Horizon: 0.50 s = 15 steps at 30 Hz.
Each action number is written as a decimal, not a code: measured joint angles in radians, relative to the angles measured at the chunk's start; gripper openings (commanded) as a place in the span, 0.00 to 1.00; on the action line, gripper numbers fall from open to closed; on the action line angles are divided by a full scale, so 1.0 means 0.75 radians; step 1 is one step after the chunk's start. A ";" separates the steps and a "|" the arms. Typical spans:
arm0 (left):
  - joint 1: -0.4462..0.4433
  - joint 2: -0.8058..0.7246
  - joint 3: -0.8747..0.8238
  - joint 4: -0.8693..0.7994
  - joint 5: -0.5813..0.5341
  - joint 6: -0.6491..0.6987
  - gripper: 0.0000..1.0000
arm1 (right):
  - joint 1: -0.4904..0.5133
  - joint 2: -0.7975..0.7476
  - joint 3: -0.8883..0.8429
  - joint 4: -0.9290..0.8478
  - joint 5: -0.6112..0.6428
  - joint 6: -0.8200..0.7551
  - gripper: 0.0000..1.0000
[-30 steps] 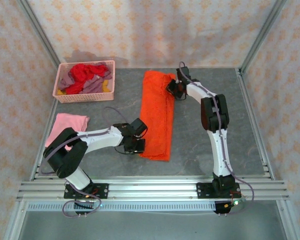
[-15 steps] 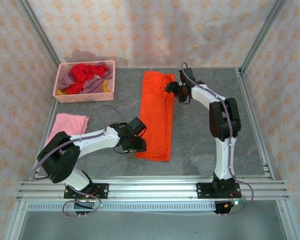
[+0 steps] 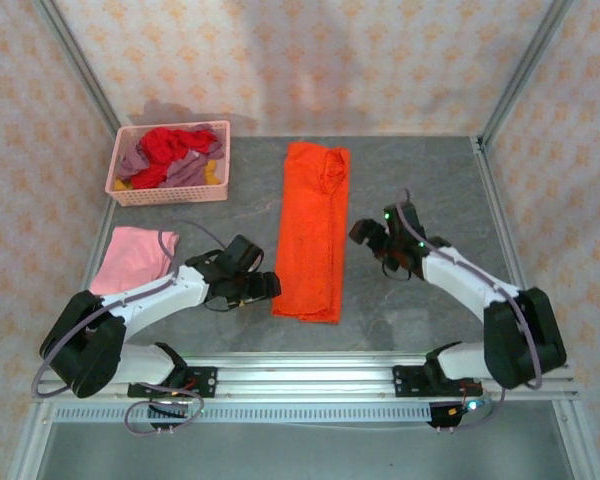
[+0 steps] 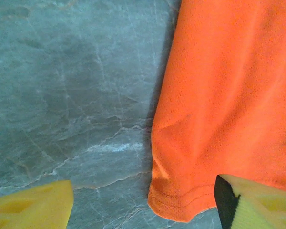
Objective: Fold and stack the t-shirts
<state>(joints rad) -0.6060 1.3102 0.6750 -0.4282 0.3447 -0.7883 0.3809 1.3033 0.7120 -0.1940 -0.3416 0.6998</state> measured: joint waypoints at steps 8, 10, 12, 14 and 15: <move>0.015 -0.002 -0.082 0.120 0.099 -0.001 0.69 | 0.405 -0.164 -0.225 0.006 -0.060 0.261 0.80; 0.017 -0.001 -0.083 0.134 0.108 -0.001 0.68 | 0.494 -0.163 -0.234 0.008 -0.063 0.323 0.76; 0.018 -0.001 -0.082 0.149 0.119 -0.001 0.68 | 0.569 -0.141 -0.234 0.024 -0.064 0.377 0.73; 0.018 -0.001 -0.083 0.155 0.125 -0.001 0.68 | 0.639 -0.085 -0.234 0.043 -0.065 0.429 0.72; 0.018 -0.001 -0.084 0.160 0.125 -0.001 0.68 | 0.663 -0.062 -0.234 0.045 -0.065 0.446 0.73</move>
<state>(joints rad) -0.5926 1.3098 0.6121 -0.3084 0.4385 -0.7891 0.8780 1.2568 0.5365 -0.1600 -0.3904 1.0340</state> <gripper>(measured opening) 0.680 0.725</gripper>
